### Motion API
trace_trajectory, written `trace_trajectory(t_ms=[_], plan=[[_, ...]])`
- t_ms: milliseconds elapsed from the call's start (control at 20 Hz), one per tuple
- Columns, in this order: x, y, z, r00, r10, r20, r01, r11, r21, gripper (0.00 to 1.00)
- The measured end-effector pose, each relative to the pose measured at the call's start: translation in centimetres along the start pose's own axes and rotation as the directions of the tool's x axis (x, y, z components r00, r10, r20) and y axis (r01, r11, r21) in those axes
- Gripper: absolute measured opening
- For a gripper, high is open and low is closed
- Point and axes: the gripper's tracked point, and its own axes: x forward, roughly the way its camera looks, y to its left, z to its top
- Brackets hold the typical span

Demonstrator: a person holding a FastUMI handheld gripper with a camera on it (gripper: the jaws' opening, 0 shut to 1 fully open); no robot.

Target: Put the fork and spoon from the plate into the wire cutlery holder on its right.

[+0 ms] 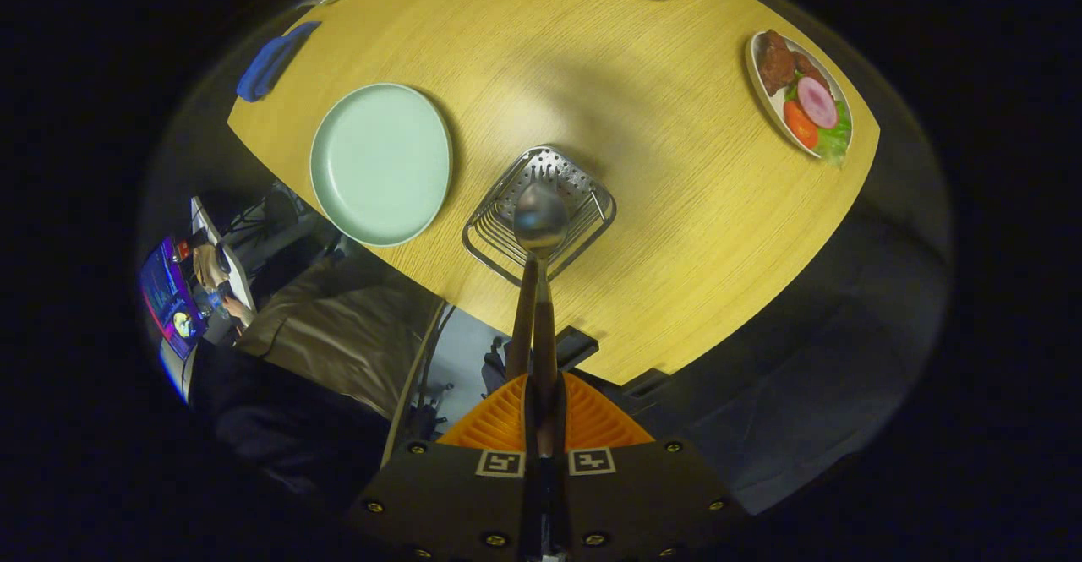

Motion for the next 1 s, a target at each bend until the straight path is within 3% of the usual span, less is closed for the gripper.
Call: trace_trajectory(t_ms=[550,1000], plan=[[1.0,-0.8,1.4,0.998,-0.038,-0.046,0.038,0.999,0.016,0.04],[0.2,-0.6,2.2,0.998,-0.020,0.058,0.017,0.998,0.061,0.13]])
